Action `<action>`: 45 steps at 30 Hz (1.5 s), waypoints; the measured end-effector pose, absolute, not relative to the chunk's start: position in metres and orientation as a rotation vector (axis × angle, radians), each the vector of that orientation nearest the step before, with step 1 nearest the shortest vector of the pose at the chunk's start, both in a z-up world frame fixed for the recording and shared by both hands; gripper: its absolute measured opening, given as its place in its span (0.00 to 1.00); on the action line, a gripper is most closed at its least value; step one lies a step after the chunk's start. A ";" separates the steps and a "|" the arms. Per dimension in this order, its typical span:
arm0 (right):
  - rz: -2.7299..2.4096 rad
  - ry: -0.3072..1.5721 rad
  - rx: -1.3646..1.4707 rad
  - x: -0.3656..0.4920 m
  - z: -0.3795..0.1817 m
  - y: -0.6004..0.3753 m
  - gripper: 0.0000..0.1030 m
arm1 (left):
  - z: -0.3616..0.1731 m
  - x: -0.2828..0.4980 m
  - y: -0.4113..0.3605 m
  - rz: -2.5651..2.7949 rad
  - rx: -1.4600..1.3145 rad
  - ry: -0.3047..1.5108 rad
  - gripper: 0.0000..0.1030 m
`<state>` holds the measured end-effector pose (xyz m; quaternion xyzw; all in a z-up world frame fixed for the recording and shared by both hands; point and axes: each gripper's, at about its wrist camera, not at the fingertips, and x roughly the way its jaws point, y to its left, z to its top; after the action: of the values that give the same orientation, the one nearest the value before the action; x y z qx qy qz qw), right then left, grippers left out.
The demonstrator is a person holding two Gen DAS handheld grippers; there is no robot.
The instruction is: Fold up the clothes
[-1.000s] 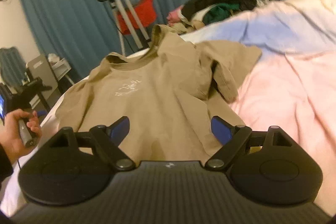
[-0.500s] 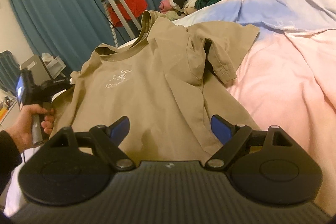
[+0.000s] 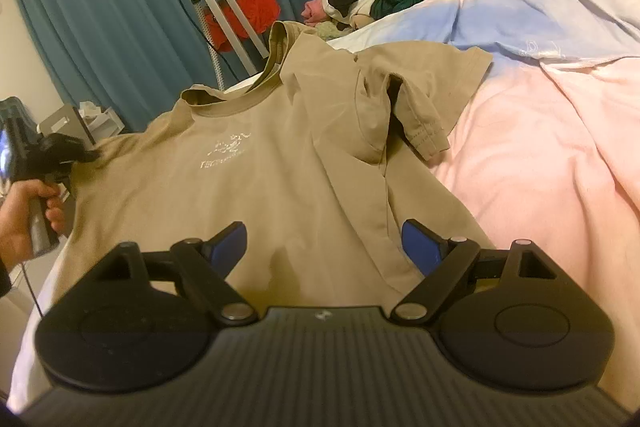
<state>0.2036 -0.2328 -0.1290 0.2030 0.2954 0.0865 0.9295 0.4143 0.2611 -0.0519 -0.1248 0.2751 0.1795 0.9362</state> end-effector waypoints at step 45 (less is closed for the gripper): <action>0.194 0.384 0.262 0.150 -0.035 -0.268 0.83 | -0.038 0.037 0.030 0.080 -0.106 0.477 1.00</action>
<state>0.1504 -0.2681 -0.0349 0.1295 0.1900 0.0959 0.9685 0.0368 0.0298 -0.0384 -0.0523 0.2360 0.0398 0.9695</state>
